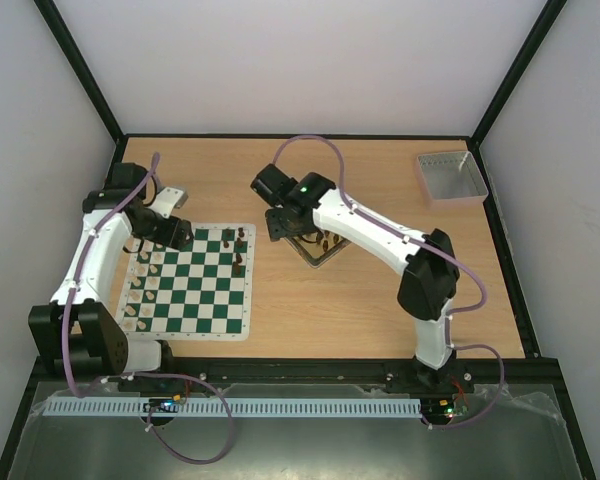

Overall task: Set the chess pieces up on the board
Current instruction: Move the storage box to the center of the board.

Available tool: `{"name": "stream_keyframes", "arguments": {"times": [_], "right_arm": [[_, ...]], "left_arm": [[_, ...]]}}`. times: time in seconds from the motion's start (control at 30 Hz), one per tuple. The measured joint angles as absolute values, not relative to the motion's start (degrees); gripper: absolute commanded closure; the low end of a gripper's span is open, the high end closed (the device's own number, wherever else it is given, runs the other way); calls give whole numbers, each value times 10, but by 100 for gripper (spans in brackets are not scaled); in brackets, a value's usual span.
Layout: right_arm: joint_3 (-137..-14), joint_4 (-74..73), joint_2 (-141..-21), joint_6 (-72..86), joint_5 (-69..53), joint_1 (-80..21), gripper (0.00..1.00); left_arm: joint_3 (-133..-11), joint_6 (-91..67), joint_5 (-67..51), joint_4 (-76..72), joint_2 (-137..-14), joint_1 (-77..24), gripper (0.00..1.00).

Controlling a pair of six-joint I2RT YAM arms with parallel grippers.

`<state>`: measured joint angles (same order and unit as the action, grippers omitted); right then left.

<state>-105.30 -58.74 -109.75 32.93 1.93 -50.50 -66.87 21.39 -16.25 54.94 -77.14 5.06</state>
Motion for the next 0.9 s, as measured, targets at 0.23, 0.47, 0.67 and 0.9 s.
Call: {"name": "stream_keyframes", "arguments": {"times": [0.23,0.47,0.67,0.9], "right_arm": [[-1052,-612,-1139,336,23,-476,35],[-1016,-596,-1134,374,1,-303,39],[-1014,-597,-1136,382,-9,-232,40],[-995,-585,-1150,382,-41,-231,46]], "left_arm": [[-672,238,-164,566,-767,42,19],[-668,241,-167,566,-754,37,18],[-648,240,-170,564,-753,32,17],[-631,240,-169,557,-747,28,17]]}}
